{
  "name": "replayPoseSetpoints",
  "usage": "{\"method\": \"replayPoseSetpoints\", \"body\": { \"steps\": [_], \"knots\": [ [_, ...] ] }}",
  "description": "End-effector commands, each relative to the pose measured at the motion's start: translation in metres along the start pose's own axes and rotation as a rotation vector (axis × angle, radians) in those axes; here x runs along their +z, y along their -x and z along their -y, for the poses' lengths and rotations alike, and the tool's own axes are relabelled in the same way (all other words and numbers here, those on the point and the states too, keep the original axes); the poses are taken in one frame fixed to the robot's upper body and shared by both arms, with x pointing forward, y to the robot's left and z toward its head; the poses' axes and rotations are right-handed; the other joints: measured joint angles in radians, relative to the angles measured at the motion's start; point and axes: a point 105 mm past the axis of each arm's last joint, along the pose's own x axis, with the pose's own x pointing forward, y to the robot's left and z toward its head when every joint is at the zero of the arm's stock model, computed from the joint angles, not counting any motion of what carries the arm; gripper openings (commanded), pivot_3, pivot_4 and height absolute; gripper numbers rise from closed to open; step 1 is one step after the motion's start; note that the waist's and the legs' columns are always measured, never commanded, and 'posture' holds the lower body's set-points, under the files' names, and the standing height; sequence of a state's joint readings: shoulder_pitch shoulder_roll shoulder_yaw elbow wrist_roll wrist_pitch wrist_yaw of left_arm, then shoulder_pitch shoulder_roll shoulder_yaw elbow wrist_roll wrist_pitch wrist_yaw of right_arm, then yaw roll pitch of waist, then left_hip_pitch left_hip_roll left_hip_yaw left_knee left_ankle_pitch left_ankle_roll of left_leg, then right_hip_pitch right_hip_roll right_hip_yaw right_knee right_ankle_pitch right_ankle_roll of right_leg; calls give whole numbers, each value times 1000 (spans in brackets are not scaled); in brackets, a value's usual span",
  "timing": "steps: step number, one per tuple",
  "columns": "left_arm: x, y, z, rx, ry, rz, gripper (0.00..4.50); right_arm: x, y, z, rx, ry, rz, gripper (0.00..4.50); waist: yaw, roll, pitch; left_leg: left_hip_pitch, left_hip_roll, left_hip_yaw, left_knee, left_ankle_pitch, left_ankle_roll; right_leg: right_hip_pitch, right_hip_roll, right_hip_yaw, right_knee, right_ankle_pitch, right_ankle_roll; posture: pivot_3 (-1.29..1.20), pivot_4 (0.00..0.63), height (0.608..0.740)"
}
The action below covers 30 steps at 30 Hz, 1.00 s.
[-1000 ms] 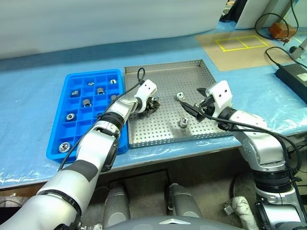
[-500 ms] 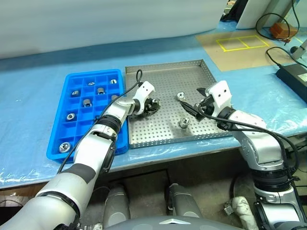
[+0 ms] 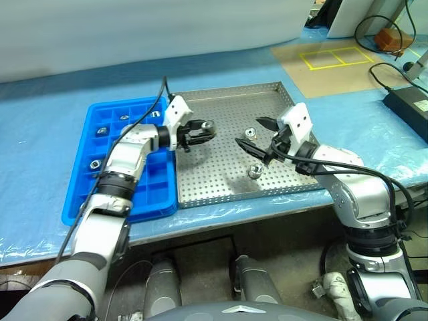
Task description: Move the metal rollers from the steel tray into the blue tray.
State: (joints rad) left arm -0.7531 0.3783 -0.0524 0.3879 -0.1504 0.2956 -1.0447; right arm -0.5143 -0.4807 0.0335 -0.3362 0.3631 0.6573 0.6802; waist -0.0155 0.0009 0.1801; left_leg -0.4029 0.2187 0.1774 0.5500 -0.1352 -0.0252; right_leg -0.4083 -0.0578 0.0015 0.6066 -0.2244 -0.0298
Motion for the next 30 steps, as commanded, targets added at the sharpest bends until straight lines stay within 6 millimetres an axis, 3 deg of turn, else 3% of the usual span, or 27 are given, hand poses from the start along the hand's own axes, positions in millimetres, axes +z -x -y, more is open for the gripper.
{"method": "replayPoseSetpoints", "body": {
  "steps": [1, 6, 12, 15, 21, 26, 30],
  "knots": [
    [30, 19, -4, 31, -31, 82, 1916, 7, -11, -15, 118, 37, 15, 4391, 10, 0, 0, 0, 0, 0, 0, 0, -1, 0, 0, 0, 0, 0, 0, -258, 150, 740],
    [12, 74, -24, 205, -51, -16, 1916, -1, -37, -30, 262, -3, 10, 4391, 23, 0, 0, 0, 0, 0, -2, 1, -2, -2, 0, 0, 0, 0, 0, -109, 150, 740],
    [12, 112, -11, 340, -32, -5, 1916, -4, -60, -51, 412, 19, 6, 4391, 64, 0, 0, -6, 2, -1, -7, 5, -8, -10, 1, -4, 3, -2, -4, 40, 150, 740],
    [1, 121, 2, 390, -7, -30, 1916, -8, -66, -61, 486, 43, -6, 4391, 91, 0, 0, -8, 3, -2, -7, 5, -8, -10, 1, -6, 3, -2, -4, 112, 150, 740],
    [-17, 135, 16, 488, 62, -59, 1916, -10, -74, -63, 536, 56, -13, 4391, 123, -1, 0, -9, 4, -3, -6, 5, -8, -10, 1, -9, 4, -2, -4, 201, 150, 740],
    [-40, 150, 15, 574, 121, -111, 1916, -16, -77, -65, 552, 67, -32, 4391, 138, -1, 0, -7, 4, -3, -5, 5, -9, -10, 1, -8, 8, -2, -4, 222, 150, 740],
    [-54, 145, 15, 580, 144, -147, 1916, -15, -77, -64, 553, 76, -36, 4391, 144, -1, 0, -7, 4, -4, -5, 6, -10, -11, 1, -8, 10, -3, -4, 221, 150, 740]
  ]
}}
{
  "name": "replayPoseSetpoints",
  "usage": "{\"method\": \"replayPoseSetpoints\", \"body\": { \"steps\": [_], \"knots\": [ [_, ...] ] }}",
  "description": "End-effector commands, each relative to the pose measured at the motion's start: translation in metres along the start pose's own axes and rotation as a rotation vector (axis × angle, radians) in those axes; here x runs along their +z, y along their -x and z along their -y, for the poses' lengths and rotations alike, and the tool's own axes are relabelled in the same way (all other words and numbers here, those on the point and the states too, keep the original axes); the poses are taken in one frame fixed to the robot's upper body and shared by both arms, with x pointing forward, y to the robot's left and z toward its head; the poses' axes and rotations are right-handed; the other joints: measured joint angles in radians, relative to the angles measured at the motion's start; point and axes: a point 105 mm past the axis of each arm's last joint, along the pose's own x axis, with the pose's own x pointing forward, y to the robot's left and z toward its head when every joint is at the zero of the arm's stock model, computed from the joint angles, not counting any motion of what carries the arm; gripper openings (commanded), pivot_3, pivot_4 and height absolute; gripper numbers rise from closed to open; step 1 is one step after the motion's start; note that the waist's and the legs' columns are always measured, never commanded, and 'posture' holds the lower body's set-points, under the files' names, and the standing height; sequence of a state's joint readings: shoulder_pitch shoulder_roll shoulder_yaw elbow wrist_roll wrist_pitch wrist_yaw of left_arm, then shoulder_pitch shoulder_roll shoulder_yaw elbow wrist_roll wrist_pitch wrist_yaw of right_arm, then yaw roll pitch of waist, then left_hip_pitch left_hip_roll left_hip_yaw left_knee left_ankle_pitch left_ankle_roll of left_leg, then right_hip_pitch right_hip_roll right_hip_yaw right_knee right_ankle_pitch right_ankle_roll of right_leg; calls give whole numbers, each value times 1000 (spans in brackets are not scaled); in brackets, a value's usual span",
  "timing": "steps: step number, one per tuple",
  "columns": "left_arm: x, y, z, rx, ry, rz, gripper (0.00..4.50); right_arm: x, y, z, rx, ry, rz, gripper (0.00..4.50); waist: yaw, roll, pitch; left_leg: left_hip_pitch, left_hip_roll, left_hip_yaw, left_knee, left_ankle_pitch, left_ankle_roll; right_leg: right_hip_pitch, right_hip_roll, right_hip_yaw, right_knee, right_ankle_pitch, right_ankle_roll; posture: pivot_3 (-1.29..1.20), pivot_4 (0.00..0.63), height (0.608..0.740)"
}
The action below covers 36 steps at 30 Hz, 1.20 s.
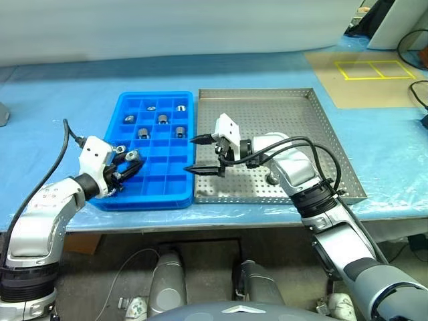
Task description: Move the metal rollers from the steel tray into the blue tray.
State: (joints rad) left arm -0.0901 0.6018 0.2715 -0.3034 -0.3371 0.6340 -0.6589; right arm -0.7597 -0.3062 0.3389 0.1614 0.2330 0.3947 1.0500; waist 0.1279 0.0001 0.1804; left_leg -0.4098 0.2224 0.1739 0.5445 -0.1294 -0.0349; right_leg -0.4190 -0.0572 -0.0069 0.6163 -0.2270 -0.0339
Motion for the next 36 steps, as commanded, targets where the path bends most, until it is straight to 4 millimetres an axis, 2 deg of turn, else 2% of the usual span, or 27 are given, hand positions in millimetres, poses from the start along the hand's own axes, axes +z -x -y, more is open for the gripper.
{"method": "replayPoseSetpoints", "body": {
  "steps": [1, 5, 9, 11, 12, 15, 17, 20, 23, 25, 26, 28, 31, 36],
  "knots": [
    [2, -4, 1, 5, -25, 12, 1916, 14, -1, 2, 6, 58, 23, 4391, 2, 0, 0, 0, 0, 0, 0, 0, 0, 0, 0, 0, 0, 0, 0, 217, 150, 740],
    [-8, -12, 4, -6, -14, -21, 1916, 12, 2, 5, -16, 63, 7, 4391, 3, 0, 0, 0, 0, 0, 1, 0, 0, 0, 0, 0, 0, 0, 0, 196, 150, 740],
    [-18, -20, -1, 9, 9, -54, 1916, 9, 7, 6, -39, 56, -1, 4391, 2, 0, 0, 0, 0, 0, 1, 0, -1, 0, 0, 0, 2, 0, 0, 169, 150, 740],
    [-18, -24, -8, 35, 2, -59, 2658, 8, 9, 7, -50, 55, -4, 4391, 1, 0, 0, 1, -1, 0, 2, 1, -1, 0, 0, 1, 3, 0, 0, 156, 150, 740],
    [-18, -26, -9, 36, -3, -58, 2888, 8, 9, 7, -54, 53, -3, 4391, -1, 0, 0, 1, -1, 0, 2, 1, -2, 0, 0, 2, 4, 0, 0, 149, 150, 740],
    [-9, -30, -8, 23, -12, -29, 3875, 8, 12, 7, -69, 52, -3, 4391, 0, 0, -1, 3, -1, 0, 2, 2, -3, 0, 0, 2, 6, 0, 0, 129, 150, 740],
    [1, -31, -6, 7, -22, -4, 3875, 8, 15, 8, -83, 49, -2, 4391, 1, 0, -1, 3, -1, 0, 2, 2, -4, 0, 0, 2, 6, 0, 0, 113, 150, 740],
    [28, -30, 9, -95, -24, 76, 3875, 8, 25, 12, -117, 43, -7, 4391, 6, 0, -1, 3, -1, 0, 2, 3, -4, 1, -1, 2, 7, 0, 0, 89, 150, 740],
    [58, -24, 38, -272, -43, 173, 3875, 4, 47, 18, -173, 33, -27, 4391, 6, -1, -1, 1, -1, 0, 4, 4, -3, 0, -1, 2, 7, 0, 0, 66, 150, 740],
    [69, -22, 49, -338, -46, 201, 3875, 1, 60, 20, -205, 26, -44, 4391, 3, -1, -1, 1, -1, 0, 4, 4, -4, 0, -1, 2, 6, 0, 0, 39, 150, 740],
    [71, -24, 58, -386, -61, 196, 3875, -7, 73, 22, -241, 20, -78, 4391, -1, -1, -1, 1, -1, 0, 4, 5, -5, 1, -1, 2, 6, 0, 0, 20, 150, 740],
    [69, -30, 74, -470, -98, 159, 3875, -21, 92, 21, -286, 3, -134, 4391, -3, -1, -1, 2, -1, 0, 3, 5, -5, 0, 0, 2, 6, 0, 0, 12, 150, 740],
    [58, -37, 86, -530, -148, 102, 3875, -30, 105, 17, -308, -6, -174, 4391, -15, -1, -1, 3, -1, 1, 3, 5, -5, 0, 0, 5, 6, 0, 0, -13, 150, 740],
    [37, -63, 107, -627, -82, 33, 3875, -54, 124, 19, -399, -67, -239, 4391, -40, 0, -1, 5, -1, 2, 3, 5, -5, 0, 2, 7, 7, 0, 0, -58, 150, 740]
  ]
}}
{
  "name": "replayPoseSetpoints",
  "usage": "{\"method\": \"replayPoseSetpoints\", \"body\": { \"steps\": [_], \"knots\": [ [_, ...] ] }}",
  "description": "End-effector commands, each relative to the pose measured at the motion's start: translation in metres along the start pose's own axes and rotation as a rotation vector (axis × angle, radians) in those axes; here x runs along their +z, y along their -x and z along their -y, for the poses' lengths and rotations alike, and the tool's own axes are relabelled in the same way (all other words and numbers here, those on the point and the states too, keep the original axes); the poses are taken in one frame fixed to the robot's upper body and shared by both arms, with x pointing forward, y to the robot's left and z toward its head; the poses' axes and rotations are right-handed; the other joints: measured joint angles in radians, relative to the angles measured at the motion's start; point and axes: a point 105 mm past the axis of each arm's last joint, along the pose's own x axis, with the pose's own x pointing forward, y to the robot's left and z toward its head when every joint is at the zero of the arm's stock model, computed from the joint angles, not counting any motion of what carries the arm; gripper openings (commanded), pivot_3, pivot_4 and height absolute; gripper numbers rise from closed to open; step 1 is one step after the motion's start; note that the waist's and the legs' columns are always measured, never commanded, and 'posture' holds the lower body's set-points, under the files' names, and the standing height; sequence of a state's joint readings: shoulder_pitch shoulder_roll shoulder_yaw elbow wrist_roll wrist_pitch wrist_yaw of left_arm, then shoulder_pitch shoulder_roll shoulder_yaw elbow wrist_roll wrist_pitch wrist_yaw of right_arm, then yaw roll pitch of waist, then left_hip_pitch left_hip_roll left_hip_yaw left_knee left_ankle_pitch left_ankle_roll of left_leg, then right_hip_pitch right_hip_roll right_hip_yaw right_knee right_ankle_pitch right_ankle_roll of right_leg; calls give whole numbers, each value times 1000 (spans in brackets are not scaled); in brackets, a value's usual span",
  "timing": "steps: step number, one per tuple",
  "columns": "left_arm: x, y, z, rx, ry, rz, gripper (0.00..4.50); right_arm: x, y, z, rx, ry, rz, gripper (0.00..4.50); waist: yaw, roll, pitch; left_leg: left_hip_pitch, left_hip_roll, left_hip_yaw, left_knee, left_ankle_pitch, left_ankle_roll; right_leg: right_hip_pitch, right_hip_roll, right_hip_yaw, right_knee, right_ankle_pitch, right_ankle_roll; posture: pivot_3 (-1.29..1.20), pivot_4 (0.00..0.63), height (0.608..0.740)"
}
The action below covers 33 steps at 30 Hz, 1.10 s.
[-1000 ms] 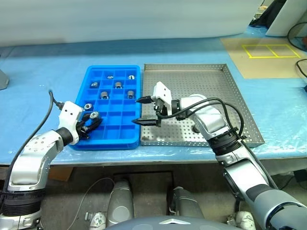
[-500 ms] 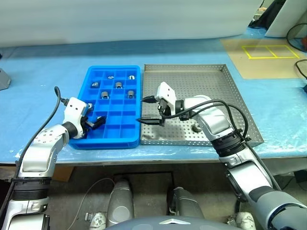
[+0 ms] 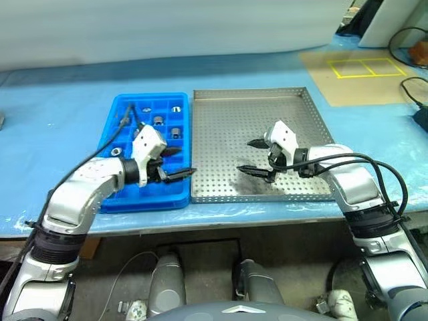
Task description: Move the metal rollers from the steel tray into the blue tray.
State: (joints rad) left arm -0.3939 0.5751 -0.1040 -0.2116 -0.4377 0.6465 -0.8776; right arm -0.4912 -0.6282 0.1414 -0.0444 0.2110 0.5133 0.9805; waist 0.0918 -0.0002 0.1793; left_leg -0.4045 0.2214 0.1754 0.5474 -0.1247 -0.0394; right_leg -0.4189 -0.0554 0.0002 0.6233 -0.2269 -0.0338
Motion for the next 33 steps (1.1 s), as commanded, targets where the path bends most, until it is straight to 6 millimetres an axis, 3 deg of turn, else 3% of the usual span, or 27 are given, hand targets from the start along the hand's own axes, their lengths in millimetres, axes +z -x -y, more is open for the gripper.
{"method": "replayPoseSetpoints", "body": {
  "steps": [1, 3, 7, 17, 22, 27, 28, 33],
  "knots": [
    [-4, -13, 0, -30, -16, -32, 3875, 0, 8, 10, -65, 27, -3, 4391, -7, 0, 0, 0, 0, 0, 0, 0, 0, 0, 0, 1, 0, 0, 0, -69, 150, 740],
    [-14, -22, -3, -17, -33, -85, 3875, -2, 7, 11, -79, 22, -3, 4391, -10, 1, 0, 0, 0, 0, 0, 0, 0, 0, 0, 0, 1, 0, 0, -78, 150, 740],
    [-11, -30, 0, -39, -24, -61, 3875, -10, 6, 15, -113, -9, -14, 4391, -19, 1, -1, 1, -1, 0, 1, -1, 2, 1, 0, 1, 1, 0, 0, -97, 150, 740],
    [-10, -28, 0, -47, -27, -52, 3875, -55, 15, 18, -149, -105, -113, 4391, -24, 1, -1, 1, -1, 0, 2, -1, 3, 1, 0, 1, 0, 0, 0, -107, 150, 740],
    [-7, -29, 0, -45, -30, -49, 3875, -60, 13, 18, -153, -117, -119, 4391, -24, 1, -1, 1, 0, 0, 3, -2, 3, 2, 0, 0, 0, 0, 0, -104, 150, 740],
    [-8, -28, -3, -25, -31, -55, 3902, -69, 11, 22, -175, -127, -141, 3172, -24, 1, -1, 2, 0, 0, 4, -2, 5, 4, -1, 0, 0, 0, 0, -100, 150, 740],
    [-8, -28, -3, -22, -33, -57, 3902, -71, 11, 23, -186, -131, -148, 3172, -24, 1, -1, 2, 0, 0, 4, -2, 5, 4, -1, 0, 0, 0, 0, -100, 150, 740],
    [-10, -27, -6, -8, -33, -64, 3902, -73, 11, 21, -166, -126, -146, 1808, -24, 2, -1, 3, 0, 0, 4, -3, 5, 6, -1, 0, 0, 0, 0, -95, 150, 740]
  ]
}}
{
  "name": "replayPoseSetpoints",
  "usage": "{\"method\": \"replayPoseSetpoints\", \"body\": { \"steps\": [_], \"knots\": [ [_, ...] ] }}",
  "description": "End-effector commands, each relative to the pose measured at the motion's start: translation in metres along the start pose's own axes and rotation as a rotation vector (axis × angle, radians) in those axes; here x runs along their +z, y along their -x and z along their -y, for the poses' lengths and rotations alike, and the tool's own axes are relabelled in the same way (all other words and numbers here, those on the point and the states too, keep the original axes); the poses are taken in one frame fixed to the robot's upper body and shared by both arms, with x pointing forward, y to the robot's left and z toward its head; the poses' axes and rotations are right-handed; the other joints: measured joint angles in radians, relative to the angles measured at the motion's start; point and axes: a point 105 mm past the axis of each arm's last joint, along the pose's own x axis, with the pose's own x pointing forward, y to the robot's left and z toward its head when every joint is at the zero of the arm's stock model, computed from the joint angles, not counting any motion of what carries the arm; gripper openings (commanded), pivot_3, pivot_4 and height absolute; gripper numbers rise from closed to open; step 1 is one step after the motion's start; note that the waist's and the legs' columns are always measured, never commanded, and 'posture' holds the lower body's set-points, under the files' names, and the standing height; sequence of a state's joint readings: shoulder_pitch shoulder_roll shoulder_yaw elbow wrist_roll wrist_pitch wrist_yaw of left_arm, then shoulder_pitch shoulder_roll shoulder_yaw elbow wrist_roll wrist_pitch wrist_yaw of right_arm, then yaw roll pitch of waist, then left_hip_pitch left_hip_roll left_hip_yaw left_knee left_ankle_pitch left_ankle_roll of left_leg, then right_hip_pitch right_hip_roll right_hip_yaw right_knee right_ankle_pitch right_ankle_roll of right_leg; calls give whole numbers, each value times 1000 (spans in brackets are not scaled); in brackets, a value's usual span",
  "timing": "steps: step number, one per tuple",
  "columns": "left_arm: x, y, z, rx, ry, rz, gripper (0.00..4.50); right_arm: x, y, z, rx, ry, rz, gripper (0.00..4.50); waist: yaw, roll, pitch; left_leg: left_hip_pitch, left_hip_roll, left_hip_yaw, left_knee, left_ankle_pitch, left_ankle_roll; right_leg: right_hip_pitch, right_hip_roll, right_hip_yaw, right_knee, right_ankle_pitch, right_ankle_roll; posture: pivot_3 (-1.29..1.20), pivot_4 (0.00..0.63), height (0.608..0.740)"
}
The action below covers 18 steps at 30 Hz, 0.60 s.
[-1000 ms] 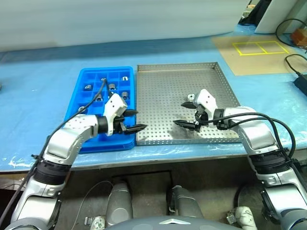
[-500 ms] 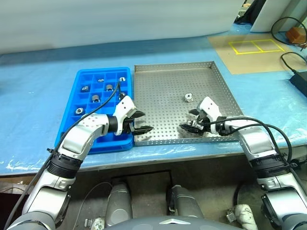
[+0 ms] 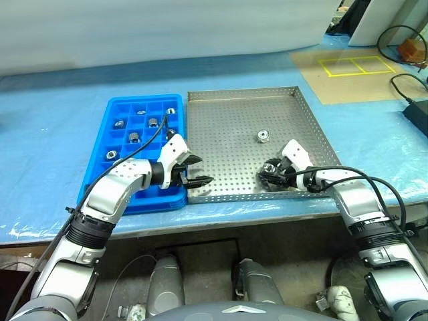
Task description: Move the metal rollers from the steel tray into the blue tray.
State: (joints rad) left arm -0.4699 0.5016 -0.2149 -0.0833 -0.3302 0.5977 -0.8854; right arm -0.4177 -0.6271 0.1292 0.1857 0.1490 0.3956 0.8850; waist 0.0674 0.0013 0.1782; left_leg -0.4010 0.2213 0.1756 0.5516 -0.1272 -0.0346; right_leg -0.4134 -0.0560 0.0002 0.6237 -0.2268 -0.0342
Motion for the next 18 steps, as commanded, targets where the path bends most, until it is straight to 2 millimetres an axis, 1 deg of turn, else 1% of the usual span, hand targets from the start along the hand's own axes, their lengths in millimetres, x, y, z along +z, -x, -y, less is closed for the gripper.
{"method": "replayPoseSetpoints", "body": {
  "steps": [1, 7, 9, 10, 12, 13, 15, 16, 17, 18],
  "knots": [
    [2, 4, -6, 30, -10, -3, 3902, -4, 1, 3, -10, -1, -10, 1721, 0, 0, 0, 0, 0, 0, 0, 0, 0, 0, 0, 0, 0, 0, 0, -95, 150, 740],
    [8, 8, -8, 45, -23, 18, 3902, 9, -2, 4, -21, 14, 16, 1722, -1, 0, 0, 1, 0, 0, 0, 0, 0, 1, 0, 0, 0, 0, 0, -86, 150, 740],
    [21, 18, -12, 69, -42, 67, 3902, 29, -4, -1, 11, 25, 78, 1722, -2, 0, 0, 1, 0, 0, 0, 0, 0, 1, 0, 0, 0, 0, 0, -80, 150, 740],
    [28, 25, -16, 97, -76, 85, 3902, 42, -5, -4, 27, 38, 116, 1722, -3, 0, 0, 1, 0, 0, 0, 0, 0, 0, 0, 0, 0, 0, 0, -80, 150, 740],
    [51, 46, -22, 150, -147, 146, 3902, 71, -11, -12, 64, 89, 187, 1722, -9, 0, 0, -1, 0, 0, 0, 0, 0, -3, 1, 0, 1, 0, 0, -80, 150, 740],
    [61, 58, -28, 193, -170, 168, 3902, 89, -16, -17, 87, 102, 237, 1722, -13, 0, 0, -3, 1, 0, 0, 0, 0, -5, 1, 0, 1, 0, 0, -58, 150, 740],
    [70, 77, -39, 263, -185, 179, 3902, 114, -23, -26, 126, 129, 301, 1722, -21, 0, 0, -5, 1, 0, 0, 0, 0, -6, 2, 0, 2, 0, -1, -45, 150, 740],
    [71, 83, -43, 286, -186, 178, 3902, 122, -26, -30, 139, 143, 317, 1722, -20, 0, 0, -4, 1, 0, -1, 0, 0, -6, 2, 0, 2, 0, -1, -31, 150, 740],
    [71, 86, -44, 297, -186, 178, 3902, 125, -28, -31, 146, 152, 323, 1722, -18, 0, 0, -4, 1, 0, -1, 0, 0, -6, 2, 0, 1, 0, -1, -31, 150, 740],
    [71, 96, -50, 333, -182, 170, 3902, 137, -33, -36, 162, 156, 355, 1722, -17, 0, 0, -4, 1, 0, -1, 0, 0, -6, 2, 0, 1, 0, -1, -9, 150, 740]
  ]
}}
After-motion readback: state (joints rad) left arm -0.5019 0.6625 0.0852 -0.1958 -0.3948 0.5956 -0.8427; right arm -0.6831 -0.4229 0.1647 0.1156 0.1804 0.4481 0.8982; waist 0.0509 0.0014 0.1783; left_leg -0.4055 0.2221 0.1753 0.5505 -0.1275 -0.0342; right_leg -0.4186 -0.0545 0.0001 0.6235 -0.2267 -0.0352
